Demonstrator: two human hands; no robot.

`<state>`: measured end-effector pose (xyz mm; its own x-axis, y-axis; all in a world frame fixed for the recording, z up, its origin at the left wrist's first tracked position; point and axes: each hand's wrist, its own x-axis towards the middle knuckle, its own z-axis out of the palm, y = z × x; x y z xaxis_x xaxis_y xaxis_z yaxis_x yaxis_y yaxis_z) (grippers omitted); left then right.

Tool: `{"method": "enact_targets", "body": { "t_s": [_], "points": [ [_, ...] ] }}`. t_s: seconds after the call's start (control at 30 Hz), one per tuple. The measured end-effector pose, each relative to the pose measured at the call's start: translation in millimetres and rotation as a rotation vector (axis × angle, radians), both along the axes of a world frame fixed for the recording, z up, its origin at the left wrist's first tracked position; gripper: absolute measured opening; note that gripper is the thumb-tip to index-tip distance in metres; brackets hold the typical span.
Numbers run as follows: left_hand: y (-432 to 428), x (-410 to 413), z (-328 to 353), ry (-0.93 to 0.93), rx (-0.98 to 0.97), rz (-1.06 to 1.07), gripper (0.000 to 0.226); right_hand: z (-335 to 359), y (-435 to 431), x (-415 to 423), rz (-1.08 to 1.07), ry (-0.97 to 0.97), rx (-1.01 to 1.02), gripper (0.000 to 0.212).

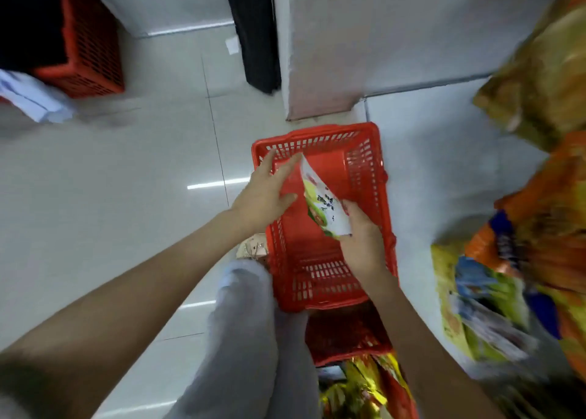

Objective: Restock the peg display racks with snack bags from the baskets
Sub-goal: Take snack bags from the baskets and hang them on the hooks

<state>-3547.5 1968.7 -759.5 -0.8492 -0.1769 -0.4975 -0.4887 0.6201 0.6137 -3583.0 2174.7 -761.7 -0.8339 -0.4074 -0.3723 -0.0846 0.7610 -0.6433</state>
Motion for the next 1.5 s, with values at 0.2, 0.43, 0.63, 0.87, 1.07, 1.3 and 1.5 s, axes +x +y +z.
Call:
{"method": "enact_targets", "body": {
  "t_s": [0.2, 0.43, 0.63, 0.87, 1.07, 1.3, 1.5],
  "points": [
    [-6, -62, 242, 0.153, 0.448, 0.263, 0.058, 251, -9, -30, -0.313, -0.114, -0.308, 0.020],
    [-4, -83, 490, 0.538, 0.571, 0.196, 0.023, 499, -9, -49, -0.256, 0.215, -0.550, 0.018],
    [18, -99, 645, 0.927, 0.657, 0.171, 0.027, 663, 1, -67, -0.224, 0.673, -0.653, 0.026],
    [38, -136, 753, 1.190, 0.742, 0.172, 0.019, 799, 6, -77, -0.175, 0.682, -0.835, 0.016],
    [61, -178, 839, 1.412, 0.774, 0.088, 0.021, 893, 11, -91, -0.235, 0.858, -0.735, 0.026],
    [82, -229, 934, 1.599, 0.762, 0.026, 0.025, 980, 1, -123, -0.395, 1.124, -0.781, 0.014],
    [93, -270, 992, 1.648, 0.697, -0.065, 0.025, 1037, 2, -189, -0.576, 1.253, -0.789, 0.032]
  ]
}}
